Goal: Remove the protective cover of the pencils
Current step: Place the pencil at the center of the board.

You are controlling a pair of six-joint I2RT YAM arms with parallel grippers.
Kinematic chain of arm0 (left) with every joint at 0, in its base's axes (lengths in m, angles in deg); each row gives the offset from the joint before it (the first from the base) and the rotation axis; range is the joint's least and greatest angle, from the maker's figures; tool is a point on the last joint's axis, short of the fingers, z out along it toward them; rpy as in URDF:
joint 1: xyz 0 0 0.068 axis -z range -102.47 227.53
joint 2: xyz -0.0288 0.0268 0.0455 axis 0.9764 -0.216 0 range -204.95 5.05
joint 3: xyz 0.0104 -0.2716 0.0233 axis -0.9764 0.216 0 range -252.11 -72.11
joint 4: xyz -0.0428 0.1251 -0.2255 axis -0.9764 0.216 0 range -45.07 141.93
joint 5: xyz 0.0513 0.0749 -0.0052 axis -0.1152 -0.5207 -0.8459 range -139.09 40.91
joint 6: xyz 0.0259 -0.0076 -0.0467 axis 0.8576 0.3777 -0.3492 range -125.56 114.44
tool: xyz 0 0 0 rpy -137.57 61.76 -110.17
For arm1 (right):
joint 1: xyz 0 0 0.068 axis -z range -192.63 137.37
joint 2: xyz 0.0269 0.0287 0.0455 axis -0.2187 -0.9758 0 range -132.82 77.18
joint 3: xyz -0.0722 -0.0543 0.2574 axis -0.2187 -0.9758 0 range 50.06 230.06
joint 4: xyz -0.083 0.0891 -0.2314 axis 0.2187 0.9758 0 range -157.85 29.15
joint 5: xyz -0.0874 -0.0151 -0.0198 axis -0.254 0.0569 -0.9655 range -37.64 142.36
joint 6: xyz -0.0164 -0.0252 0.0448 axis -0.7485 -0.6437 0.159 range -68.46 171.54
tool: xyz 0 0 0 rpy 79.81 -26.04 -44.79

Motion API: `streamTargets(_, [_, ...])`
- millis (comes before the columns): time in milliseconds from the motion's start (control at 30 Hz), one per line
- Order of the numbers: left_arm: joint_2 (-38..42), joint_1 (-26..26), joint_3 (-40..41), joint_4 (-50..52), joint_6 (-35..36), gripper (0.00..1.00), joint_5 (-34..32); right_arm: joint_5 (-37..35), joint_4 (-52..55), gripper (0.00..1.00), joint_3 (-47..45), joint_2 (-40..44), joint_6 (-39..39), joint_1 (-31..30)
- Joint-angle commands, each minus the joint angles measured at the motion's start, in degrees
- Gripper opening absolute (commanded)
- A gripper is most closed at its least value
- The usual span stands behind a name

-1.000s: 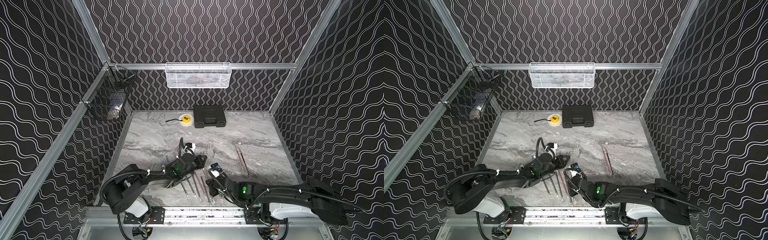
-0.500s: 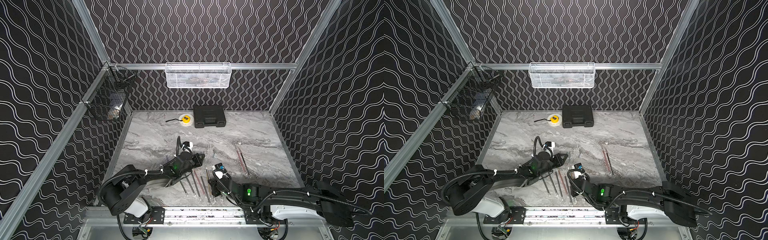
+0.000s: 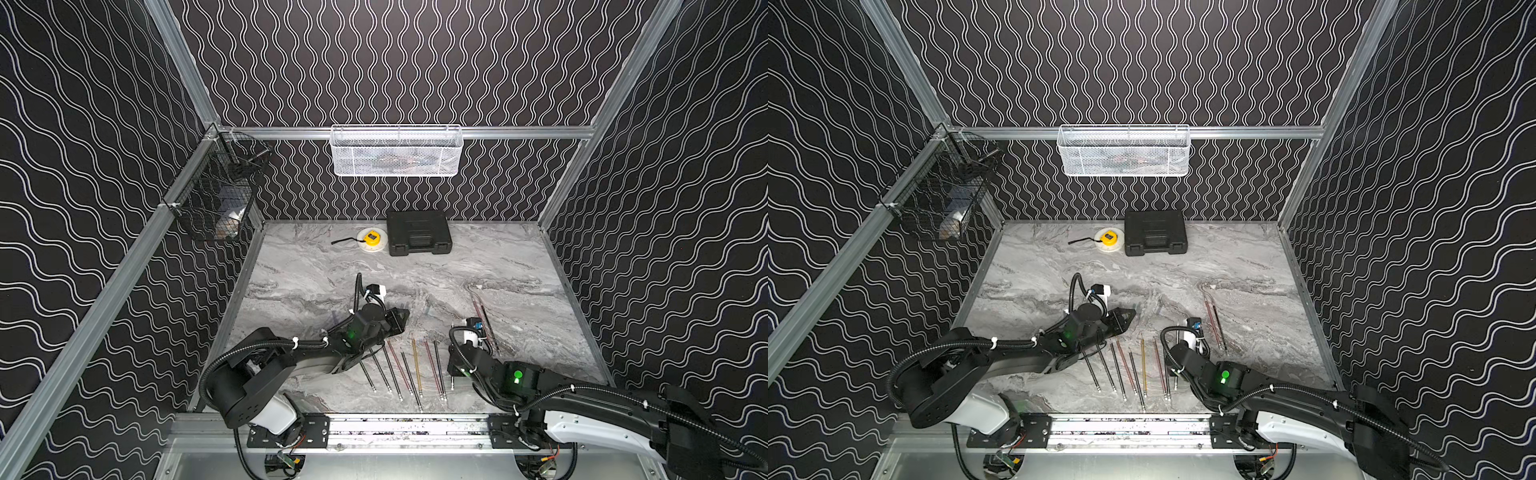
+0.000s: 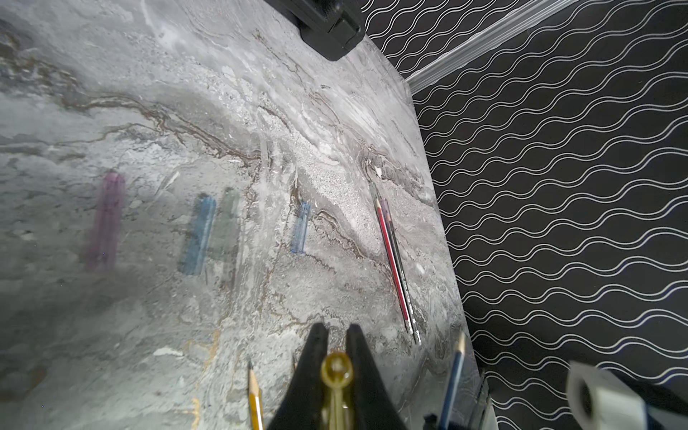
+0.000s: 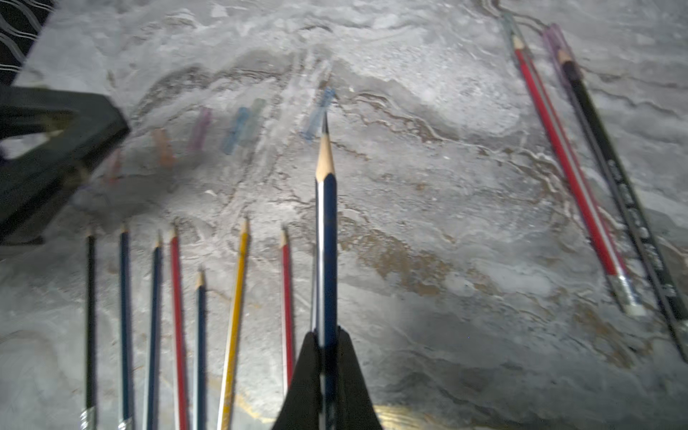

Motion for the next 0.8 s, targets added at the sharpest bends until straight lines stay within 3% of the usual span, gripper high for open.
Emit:
streamTargets(0, [-0.75,-0.03,-0.3,-2.56,0.22,0.0,0.61,3.58,1.07,0.0,-0.05,-2.0,1.41,2.74])
streamTargets(500, [-0.76,-0.02,-0.07,-2.49,0.44,0.0,0.8,8.2,-4.94,0.0,1.8,-13.46,-0.11,4.54])
streamTargets(600, [-0.84,-0.03,-0.09,-2.64,0.34,0.0,0.95,8.37,-5.44,0.09,1.89,-14.4,-0.11,4.7])
streamTargets(767, [-0.98,-0.03,-0.11,-2.9,0.25,0.0,1.17,9.17,-6.54,0.15,1.8,-15.89,-0.34,5.24])
